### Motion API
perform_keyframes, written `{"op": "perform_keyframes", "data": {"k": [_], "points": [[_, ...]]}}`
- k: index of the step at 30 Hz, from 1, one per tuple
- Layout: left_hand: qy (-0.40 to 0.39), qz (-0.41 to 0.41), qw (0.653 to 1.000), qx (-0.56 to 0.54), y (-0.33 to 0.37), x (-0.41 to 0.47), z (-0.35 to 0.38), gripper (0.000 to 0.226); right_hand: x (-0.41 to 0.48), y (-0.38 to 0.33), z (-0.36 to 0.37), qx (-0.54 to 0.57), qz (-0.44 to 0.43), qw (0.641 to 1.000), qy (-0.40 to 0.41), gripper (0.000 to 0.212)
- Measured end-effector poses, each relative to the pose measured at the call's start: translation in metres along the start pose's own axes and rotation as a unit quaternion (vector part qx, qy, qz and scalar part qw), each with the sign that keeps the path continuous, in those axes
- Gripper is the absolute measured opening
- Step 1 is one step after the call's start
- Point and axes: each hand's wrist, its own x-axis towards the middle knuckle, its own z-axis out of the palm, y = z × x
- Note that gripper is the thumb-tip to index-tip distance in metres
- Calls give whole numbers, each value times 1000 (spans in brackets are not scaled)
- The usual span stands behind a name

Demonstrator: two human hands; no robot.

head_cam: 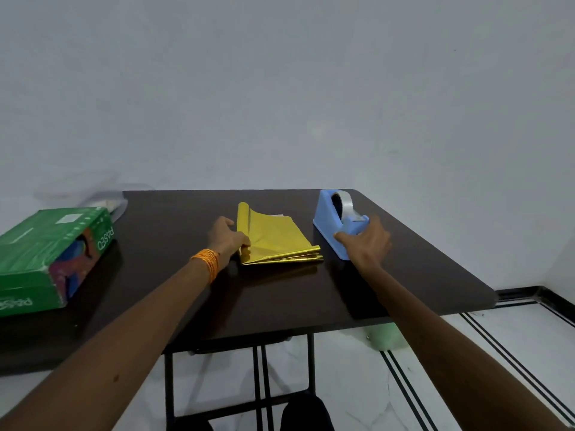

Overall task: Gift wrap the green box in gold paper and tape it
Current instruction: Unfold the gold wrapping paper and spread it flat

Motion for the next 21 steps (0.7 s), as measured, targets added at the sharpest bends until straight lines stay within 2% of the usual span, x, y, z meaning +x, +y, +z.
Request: {"op": "perform_keyframes", "data": {"k": [3, 5, 6, 8, 9, 11, 12, 14, 17, 19, 21], "points": [[60, 92, 988, 112, 3, -8, 2, 61, -1, 1, 1, -8, 1, 1000, -4, 78], [98, 199, 959, 176, 7, -17, 8, 69, -4, -3, -1, -56, -32, 997, 52, 80], [81, 248, 948, 183, 12, -22, 12, 72, -6, -6, -3, -76, -63, 991, 93, 80], [-2, 317, 921, 224, 18, -33, 22, 68, -12, -17, -6, -85, -137, 974, 157, 73], [-37, 336, 902, 269, 20, -37, 28, 64, -15, -24, -8, -83, -172, 966, 171, 67], [-53, 356, 875, 324, 18, -39, 38, 48, -19, -34, -9, -78, -230, 955, 171, 52], [-45, 354, 881, 312, 16, -38, 41, 37, -21, -39, -9, -66, -251, 952, 159, 45], [-20, 332, 918, 218, 14, -35, 38, 22, -24, -46, -4, -9, -266, 959, 102, 29], [-13, 253, 967, 4, 15, -28, 21, 24, -25, -56, 9, 74, -201, 977, -16, 10], [-31, 179, 976, -118, 17, -28, 3, 24, -22, -60, 24, 102, -144, 982, -73, 10], [-71, 122, 970, -197, 17, -26, -8, 28, -19, -63, 38, 110, -109, 983, -100, 18]]}}
